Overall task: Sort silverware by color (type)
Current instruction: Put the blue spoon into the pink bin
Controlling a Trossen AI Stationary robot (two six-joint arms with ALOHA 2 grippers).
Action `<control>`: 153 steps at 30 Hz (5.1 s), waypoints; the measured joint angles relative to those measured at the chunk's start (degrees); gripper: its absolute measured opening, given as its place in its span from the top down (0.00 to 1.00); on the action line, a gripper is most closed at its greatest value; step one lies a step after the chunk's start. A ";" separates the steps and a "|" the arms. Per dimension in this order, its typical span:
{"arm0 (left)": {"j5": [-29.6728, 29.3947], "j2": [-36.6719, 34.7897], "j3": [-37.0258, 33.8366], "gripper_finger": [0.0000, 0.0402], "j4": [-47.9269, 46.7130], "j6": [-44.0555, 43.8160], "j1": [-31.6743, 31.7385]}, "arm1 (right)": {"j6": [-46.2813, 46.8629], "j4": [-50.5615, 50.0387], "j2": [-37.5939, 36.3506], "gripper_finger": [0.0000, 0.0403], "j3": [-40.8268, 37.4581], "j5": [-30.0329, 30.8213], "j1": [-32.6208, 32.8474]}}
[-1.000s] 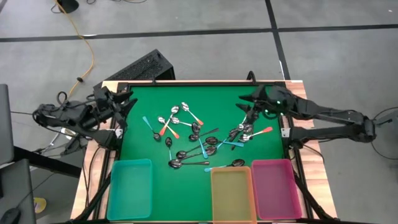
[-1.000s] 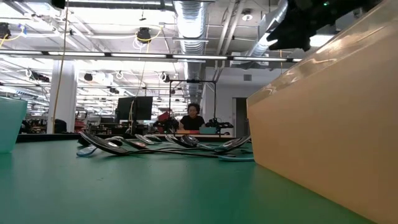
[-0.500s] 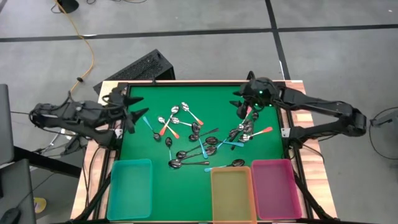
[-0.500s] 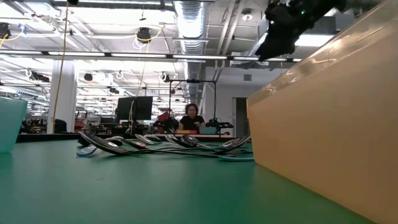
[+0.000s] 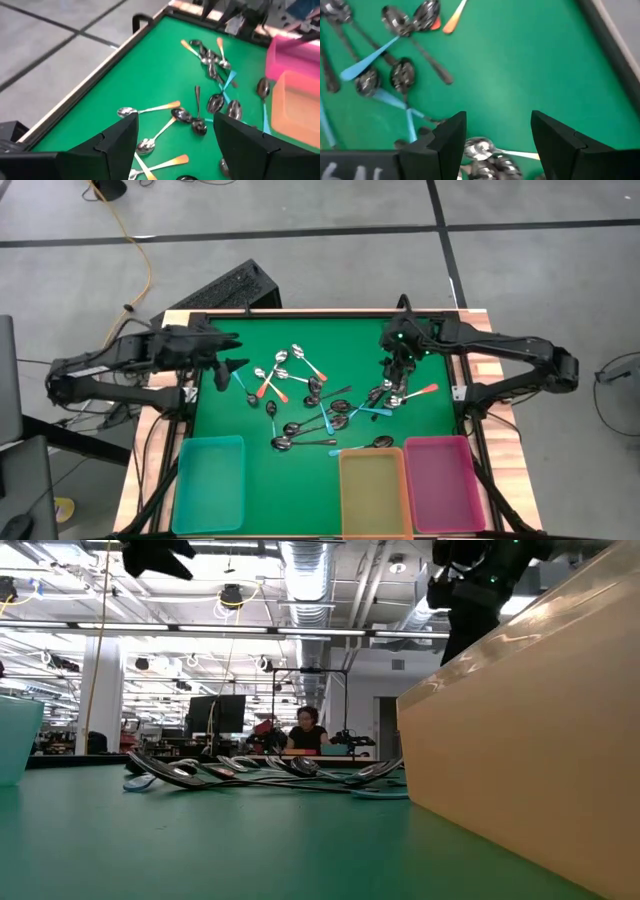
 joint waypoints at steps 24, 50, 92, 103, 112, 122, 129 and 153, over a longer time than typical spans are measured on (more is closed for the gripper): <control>3.90 6.11 -0.15 0.40 0.72 6.95 2.21 | 2.02 14.34 22.67 0.42 0.04 -1.74 17.32; 3.85 6.13 -0.19 0.40 0.68 6.78 2.21 | 4.84 20.17 33.37 0.47 0.20 0.45 17.37; -2.96 6.13 -0.19 0.40 5.65 12.14 5.54 | 4.69 23.65 15.79 0.97 2.34 -2.87 13.75; -2.14 6.13 -0.19 0.40 7.93 6.17 5.54 | 34.13 5.03 -3.27 0.97 2.49 5.22 23.50; -0.08 6.13 -0.19 0.40 6.78 0.73 5.54 | 86.33 -15.25 -6.48 0.96 2.45 18.50 46.96; -0.97 6.13 -0.19 0.40 6.89 0.22 5.54 | 124.69 -22.79 -0.43 0.94 2.43 17.58 69.55; -1.00 6.13 -0.19 0.40 6.91 0.20 5.54 | 126.55 -21.67 6.17 0.94 2.43 8.64 70.36; 1.82 6.13 -0.19 0.40 5.75 0.75 5.54 | 124.35 -17.36 20.17 0.87 2.45 -0.19 71.47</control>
